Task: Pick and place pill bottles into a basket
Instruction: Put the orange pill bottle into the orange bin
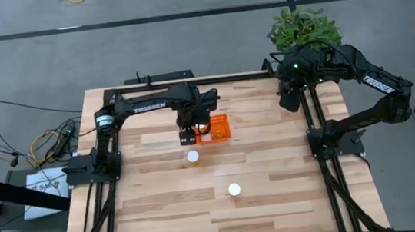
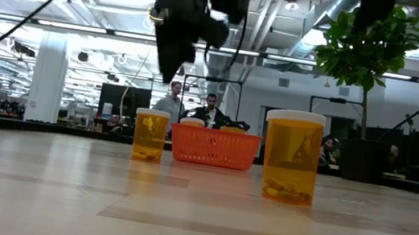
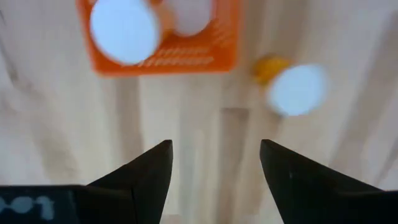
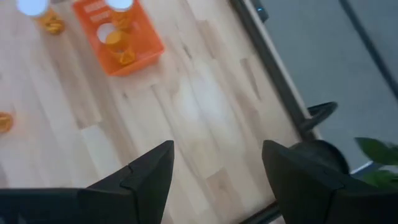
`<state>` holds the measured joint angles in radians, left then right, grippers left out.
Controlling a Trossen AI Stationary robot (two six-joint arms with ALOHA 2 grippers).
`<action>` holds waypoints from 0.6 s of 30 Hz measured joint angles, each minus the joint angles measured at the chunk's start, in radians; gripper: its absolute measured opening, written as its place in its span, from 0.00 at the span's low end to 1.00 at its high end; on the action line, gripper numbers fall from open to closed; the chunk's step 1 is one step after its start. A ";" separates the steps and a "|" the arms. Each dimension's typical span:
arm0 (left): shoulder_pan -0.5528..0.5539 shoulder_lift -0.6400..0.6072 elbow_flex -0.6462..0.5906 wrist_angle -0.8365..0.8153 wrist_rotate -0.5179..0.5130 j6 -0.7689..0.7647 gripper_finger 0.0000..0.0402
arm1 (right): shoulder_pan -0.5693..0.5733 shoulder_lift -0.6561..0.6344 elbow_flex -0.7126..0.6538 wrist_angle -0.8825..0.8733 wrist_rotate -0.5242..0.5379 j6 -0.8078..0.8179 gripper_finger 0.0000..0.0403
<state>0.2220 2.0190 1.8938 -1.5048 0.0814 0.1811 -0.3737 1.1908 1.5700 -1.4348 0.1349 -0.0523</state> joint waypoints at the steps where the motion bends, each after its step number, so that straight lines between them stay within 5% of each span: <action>1: -0.015 -0.020 0.000 0.015 0.009 -0.018 0.58 | 0.001 0.000 0.000 -0.004 -0.006 0.004 0.60; 9: -0.167 -0.177 0.002 0.125 -0.113 -0.259 0.58 | 0.042 -0.003 0.000 -0.040 -0.006 0.052 0.60; 18: -0.364 -0.186 0.001 0.164 -0.092 -0.447 0.58 | 0.122 -0.002 0.000 -0.049 -0.012 0.050 0.60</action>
<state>-0.1416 1.8332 1.8952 -1.3408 -0.0111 -0.2664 -0.2518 1.1885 1.5700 -1.4837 0.1231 -0.0026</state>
